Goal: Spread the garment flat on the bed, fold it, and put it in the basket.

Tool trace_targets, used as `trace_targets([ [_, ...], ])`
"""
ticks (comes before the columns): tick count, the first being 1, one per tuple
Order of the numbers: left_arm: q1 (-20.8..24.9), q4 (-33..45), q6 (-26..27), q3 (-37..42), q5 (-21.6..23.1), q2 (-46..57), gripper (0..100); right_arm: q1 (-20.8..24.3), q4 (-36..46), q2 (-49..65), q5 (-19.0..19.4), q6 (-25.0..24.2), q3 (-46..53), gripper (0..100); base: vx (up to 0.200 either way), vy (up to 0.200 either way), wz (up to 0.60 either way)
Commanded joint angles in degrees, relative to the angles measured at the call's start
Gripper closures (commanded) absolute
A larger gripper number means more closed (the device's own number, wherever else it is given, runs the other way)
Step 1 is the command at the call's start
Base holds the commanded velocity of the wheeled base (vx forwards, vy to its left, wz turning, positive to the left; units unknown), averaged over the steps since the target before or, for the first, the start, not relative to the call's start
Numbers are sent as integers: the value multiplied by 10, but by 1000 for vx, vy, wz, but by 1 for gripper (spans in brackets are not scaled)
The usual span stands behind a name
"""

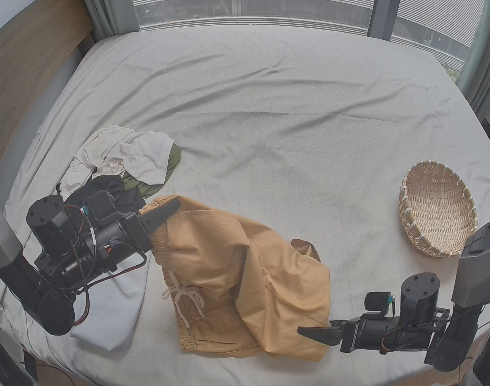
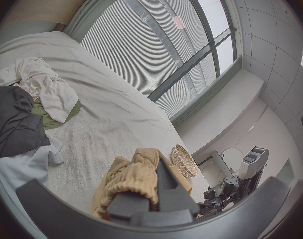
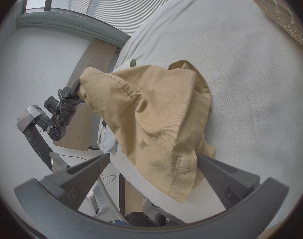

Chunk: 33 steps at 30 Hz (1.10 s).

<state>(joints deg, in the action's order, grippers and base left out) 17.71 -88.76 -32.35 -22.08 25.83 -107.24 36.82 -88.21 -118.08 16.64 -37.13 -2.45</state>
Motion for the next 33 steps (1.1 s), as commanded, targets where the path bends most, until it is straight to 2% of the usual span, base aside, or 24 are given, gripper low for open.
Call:
trace_targets([
  [1,0,0,0,0,0,-1,100,3,0,21,0,-1,1,0,0,0,0],
  [5,-1,0,0,0,0,-2,100,0,0,43,0,-2,5,0,0,0,0],
  [17,-2,0,0,1,-1,-2,100,23,1,107,-2,-62,25,0,0,0,0],
  [26,-2,0,1,1,-1,-2,100,28,2,127,-3,-68,25,0,0,0,0],
  [33,-1,0,1,1,-1,-3,100,29,1,144,1,-92,25,0,0,0,0],
])
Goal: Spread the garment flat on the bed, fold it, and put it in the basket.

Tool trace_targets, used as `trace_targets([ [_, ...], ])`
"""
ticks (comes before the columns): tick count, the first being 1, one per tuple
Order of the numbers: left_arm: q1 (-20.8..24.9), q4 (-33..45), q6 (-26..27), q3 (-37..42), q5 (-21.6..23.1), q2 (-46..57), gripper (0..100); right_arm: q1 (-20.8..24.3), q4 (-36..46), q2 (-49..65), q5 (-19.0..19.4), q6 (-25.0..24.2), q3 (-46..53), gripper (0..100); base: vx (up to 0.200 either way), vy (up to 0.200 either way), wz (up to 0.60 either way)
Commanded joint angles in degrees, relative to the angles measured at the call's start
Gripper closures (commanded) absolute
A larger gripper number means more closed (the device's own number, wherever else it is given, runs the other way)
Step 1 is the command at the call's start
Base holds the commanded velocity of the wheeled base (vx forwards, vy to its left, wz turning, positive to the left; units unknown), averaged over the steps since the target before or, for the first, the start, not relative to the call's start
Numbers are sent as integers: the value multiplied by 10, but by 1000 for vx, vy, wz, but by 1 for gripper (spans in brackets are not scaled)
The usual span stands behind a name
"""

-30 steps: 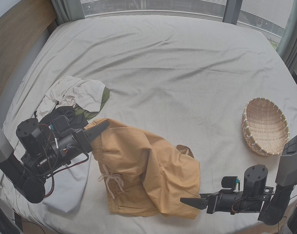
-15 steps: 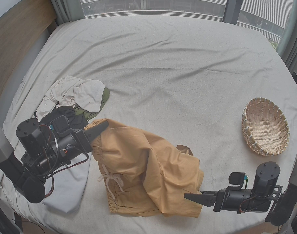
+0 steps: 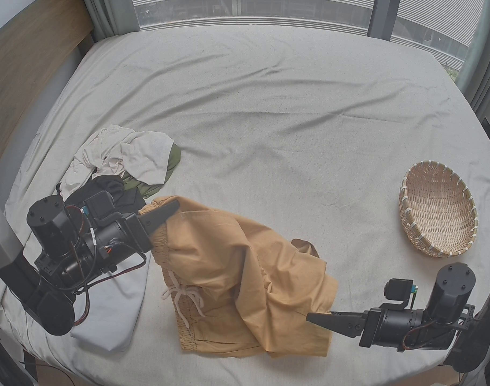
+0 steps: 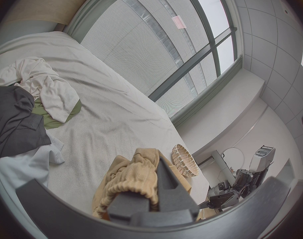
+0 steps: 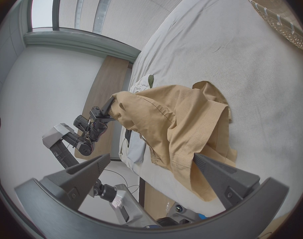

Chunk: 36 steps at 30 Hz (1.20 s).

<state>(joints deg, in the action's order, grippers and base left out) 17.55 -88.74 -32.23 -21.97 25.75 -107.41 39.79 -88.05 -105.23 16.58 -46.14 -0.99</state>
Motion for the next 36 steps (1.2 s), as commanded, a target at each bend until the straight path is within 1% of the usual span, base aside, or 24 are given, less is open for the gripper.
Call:
trace_targets([
  [1,0,0,0,0,0,-2,100,-1,-1,15,1,-2,10,0,0,0,0],
  [11,0,0,0,0,0,-3,100,3,4,4,-1,-6,10,0,0,0,0],
  [14,0,0,0,0,0,-2,100,3,3,-45,-4,-5,10,0,0,0,0],
  [16,0,0,0,0,0,-2,100,4,0,-79,-14,-4,10,0,0,0,0],
  [20,-1,0,0,0,0,-1,100,17,-1,-104,-23,-4,10,0,0,0,0],
  [26,-2,0,0,0,0,-2,100,27,-1,-108,-23,-4,10,0,0,0,0],
  [35,-2,0,0,-3,0,1,100,23,-4,-106,-23,-4,-6,0,0,0,0],
  [36,-2,0,0,-2,0,1,100,22,-4,-106,-29,-4,-16,0,0,0,0],
])
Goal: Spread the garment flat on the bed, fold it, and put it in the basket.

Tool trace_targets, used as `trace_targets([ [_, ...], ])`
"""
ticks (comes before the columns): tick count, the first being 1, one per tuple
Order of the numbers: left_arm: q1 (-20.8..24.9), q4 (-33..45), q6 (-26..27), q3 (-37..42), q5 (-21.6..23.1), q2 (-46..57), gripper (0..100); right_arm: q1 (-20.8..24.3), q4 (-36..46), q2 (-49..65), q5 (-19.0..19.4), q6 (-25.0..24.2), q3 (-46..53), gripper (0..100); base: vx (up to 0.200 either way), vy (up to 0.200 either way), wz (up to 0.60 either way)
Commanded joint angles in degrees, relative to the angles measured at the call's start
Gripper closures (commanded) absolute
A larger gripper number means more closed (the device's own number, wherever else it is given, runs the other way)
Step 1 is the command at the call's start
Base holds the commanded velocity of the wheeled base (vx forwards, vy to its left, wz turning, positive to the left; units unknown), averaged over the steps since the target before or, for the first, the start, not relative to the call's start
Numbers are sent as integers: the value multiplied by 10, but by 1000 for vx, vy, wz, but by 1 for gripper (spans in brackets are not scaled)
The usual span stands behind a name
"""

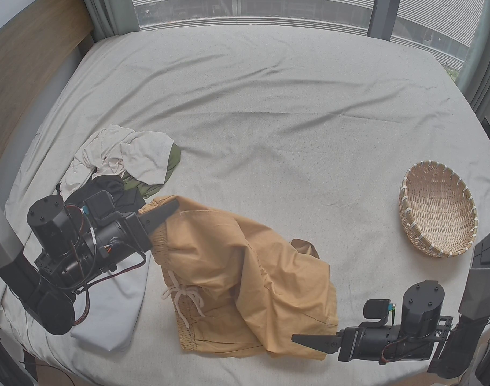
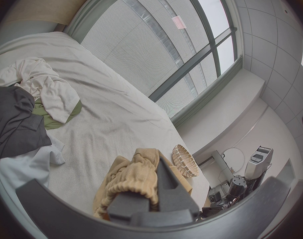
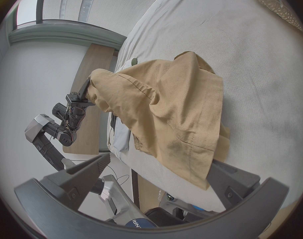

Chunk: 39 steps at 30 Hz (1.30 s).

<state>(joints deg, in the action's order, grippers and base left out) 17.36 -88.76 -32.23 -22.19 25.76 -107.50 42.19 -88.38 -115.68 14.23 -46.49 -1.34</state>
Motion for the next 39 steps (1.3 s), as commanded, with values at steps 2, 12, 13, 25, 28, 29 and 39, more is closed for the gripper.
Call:
trace_targets([
  [2,0,-1,0,0,0,2,100,-4,0,-2,-10,0,-19,0,0,0,0],
  [12,0,-1,0,1,0,1,100,-10,-2,1,-34,0,-48,0,0,0,0],
  [13,0,-1,0,1,0,1,100,-10,-2,1,-34,0,-48,0,0,0,0],
  [25,-1,-1,0,0,0,0,100,-13,-1,12,-33,1,-31,100,0,0,0],
  [28,0,-1,-1,-5,0,7,100,-24,1,64,-33,7,-32,100,0,0,0],
  [29,2,-1,-1,-6,0,12,100,-29,1,88,-33,14,-35,100,0,0,0],
  [39,0,-2,16,2,2,33,100,-137,1,157,-25,35,-54,100,0,0,0],
])
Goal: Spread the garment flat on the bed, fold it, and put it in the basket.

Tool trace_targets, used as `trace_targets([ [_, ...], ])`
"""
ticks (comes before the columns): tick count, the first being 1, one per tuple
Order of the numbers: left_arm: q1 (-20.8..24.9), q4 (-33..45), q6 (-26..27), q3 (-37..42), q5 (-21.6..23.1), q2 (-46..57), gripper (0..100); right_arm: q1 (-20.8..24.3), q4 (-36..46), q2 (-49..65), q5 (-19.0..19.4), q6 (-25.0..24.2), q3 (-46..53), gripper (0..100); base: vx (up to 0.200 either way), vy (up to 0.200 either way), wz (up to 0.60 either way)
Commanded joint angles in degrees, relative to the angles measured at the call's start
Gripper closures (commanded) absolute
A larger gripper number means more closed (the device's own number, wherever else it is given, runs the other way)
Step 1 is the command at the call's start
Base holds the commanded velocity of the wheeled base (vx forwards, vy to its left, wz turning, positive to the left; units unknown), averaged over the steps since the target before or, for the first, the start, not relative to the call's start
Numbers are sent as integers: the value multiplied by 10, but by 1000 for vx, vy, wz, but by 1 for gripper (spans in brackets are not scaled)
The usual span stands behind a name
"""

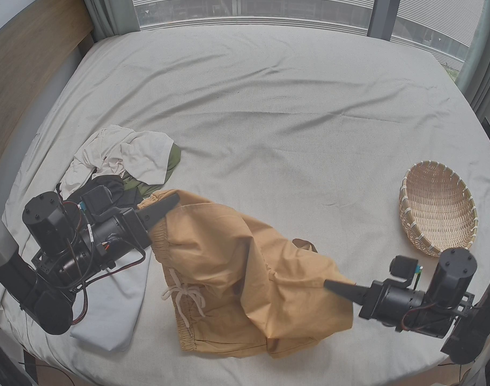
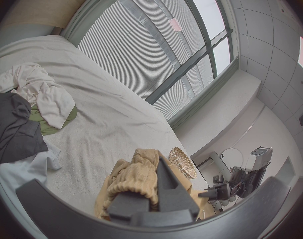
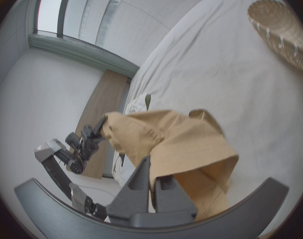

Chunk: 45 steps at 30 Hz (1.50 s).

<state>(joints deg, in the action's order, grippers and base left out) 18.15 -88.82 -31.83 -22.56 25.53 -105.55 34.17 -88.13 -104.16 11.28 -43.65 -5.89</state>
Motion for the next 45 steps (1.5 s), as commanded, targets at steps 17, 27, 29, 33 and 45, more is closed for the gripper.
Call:
trace_targets([
  [17,-59,1,-24,-43,62,99,100,-202,117,168,74,6,-149,100,0,0,0],
  [27,-61,20,-70,-26,92,122,100,-221,270,240,77,8,-229,100,0,0,0],
  [29,-61,15,-70,-26,89,120,100,-234,299,250,78,9,-250,100,0,0,0],
  [33,-71,14,-70,-26,90,125,100,-243,326,262,80,9,-274,100,0,0,0],
  [45,-79,11,-77,-3,89,136,100,-239,430,351,84,10,-331,100,0,0,0],
])
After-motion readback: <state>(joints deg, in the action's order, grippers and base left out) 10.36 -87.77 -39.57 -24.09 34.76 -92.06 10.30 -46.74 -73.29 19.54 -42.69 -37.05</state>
